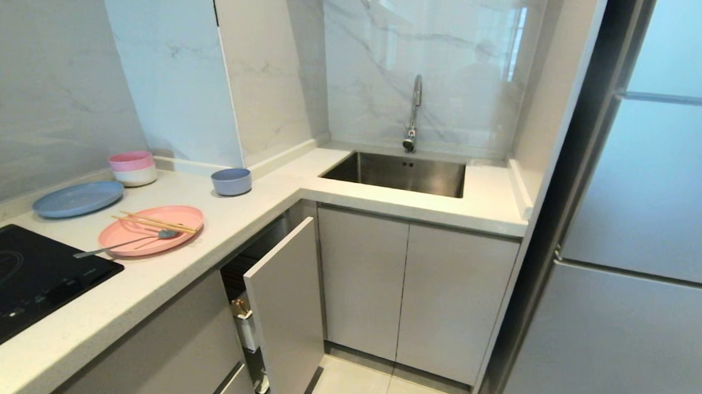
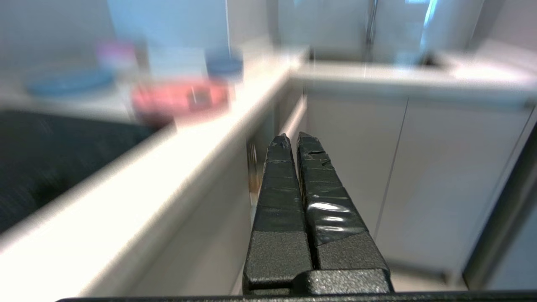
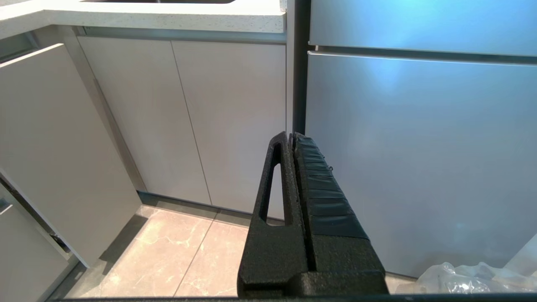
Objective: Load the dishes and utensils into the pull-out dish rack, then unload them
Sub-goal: Open the cupboard
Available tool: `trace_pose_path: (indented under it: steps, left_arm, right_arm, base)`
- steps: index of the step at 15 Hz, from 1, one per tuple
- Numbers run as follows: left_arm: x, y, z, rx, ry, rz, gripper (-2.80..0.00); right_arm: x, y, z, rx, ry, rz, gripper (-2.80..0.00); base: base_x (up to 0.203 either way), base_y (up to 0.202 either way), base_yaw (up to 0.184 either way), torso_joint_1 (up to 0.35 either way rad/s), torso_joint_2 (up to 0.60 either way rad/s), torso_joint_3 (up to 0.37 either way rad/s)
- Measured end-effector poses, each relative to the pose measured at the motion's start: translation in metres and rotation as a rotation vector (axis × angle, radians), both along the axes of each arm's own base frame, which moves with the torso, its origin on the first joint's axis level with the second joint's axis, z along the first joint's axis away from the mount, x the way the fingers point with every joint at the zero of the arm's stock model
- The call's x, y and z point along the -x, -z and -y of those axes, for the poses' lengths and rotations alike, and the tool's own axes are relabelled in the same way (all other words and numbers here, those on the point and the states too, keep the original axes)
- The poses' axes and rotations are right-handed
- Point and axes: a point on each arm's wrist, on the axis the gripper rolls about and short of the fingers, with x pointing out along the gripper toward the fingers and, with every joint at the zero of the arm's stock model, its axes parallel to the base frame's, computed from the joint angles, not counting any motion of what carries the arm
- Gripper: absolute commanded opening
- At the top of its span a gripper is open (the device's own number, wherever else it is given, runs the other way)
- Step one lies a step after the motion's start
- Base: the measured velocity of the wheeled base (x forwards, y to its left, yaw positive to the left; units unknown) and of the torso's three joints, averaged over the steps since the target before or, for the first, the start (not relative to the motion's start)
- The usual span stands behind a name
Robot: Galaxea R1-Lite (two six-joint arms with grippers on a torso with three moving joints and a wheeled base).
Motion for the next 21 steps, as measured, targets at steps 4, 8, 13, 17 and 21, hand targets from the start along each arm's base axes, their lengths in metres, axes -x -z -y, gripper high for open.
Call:
trace_pose_path:
  steps: [4, 8, 13, 17, 21]
  left_arm:
    - [0.042, -0.104, -0.001, -0.036, -0.053, 0.104, -2.8]
    - [0.009, -0.197, -0.004, -0.042, -0.08, 0.026, -2.8]
    - [-0.119, -0.24, 0.003, -0.061, -0.062, -0.203, -2.8]
    - [-0.231, -0.226, 0.014, -0.082, -0.007, -0.437, -2.8]
    - [-0.314, -0.204, 0.034, -0.086, 0.089, -0.687, -2.8]
  right_arm:
    - [0.0, 0.0, 0.0, 0.0, 0.0, 0.0, -2.8]
    - [0.0, 0.0, 0.0, 0.0, 0.0, 0.0, -2.8]
    - [0.0, 0.0, 0.0, 0.0, 0.0, 0.0, -2.8]
    - [0.0, 0.0, 0.0, 0.0, 0.0, 0.0, -2.8]
    - [0.0, 0.0, 0.0, 0.0, 0.0, 0.0, -2.8]
  base:
    - [0.0, 0.0, 0.0, 0.0, 0.0, 0.0]
    - [0.0, 0.0, 0.0, 0.0, 0.0, 0.0]
    - [0.0, 0.0, 0.0, 0.0, 0.0, 0.0]
    - [0.0, 0.0, 0.0, 0.0, 0.0, 0.0]
    - [0.0, 0.0, 0.0, 0.0, 0.0, 0.0]
